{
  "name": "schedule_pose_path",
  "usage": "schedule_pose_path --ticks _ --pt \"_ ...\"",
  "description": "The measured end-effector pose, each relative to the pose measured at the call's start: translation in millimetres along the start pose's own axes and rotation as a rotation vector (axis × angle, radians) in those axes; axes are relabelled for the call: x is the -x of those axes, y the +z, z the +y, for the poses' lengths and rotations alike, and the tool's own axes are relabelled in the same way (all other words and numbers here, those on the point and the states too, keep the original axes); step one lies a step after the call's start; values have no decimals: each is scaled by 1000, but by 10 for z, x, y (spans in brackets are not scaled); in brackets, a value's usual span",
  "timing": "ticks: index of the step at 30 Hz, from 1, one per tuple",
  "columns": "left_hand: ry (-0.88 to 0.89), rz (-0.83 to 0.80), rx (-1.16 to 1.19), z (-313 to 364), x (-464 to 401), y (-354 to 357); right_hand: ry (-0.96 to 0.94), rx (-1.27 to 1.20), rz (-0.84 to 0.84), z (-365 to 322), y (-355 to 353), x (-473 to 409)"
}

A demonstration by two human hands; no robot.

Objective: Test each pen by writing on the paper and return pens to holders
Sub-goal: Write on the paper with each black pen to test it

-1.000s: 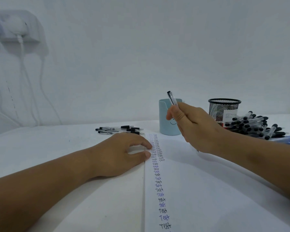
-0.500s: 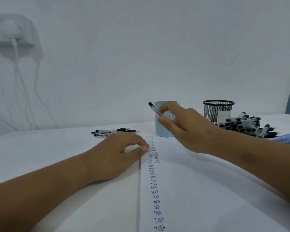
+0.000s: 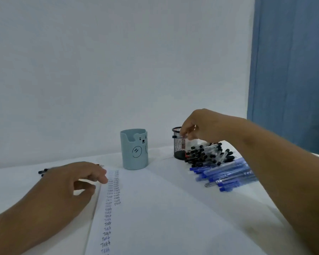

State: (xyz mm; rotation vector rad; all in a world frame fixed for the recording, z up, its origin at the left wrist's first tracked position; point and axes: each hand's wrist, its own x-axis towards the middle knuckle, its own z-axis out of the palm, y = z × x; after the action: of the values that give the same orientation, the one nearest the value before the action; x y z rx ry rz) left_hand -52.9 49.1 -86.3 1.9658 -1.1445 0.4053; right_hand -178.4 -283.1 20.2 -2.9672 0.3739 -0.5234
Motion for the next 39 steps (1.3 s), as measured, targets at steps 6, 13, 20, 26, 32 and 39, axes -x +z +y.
schedule_pose_path --ticks 6,13,20,26,32,39 --pt "13 22 -12 -141 -68 37 149 -42 -89 311 -55 132" --pt "8 54 -17 -194 -78 50 158 20 -91 327 -25 132" --pt "-5 24 -87 -225 -130 -55 27 68 157 -138 24 107" --pt "-212 -132 -276 -531 -211 -281 -316 111 108 -1045 592 203" --pt "-365 -301 -462 -607 -247 -382 -533 51 32 -1403 1055 226" --pt "-395 -309 -595 -700 -322 -388 -551 -18 26 -1389 1148 180"
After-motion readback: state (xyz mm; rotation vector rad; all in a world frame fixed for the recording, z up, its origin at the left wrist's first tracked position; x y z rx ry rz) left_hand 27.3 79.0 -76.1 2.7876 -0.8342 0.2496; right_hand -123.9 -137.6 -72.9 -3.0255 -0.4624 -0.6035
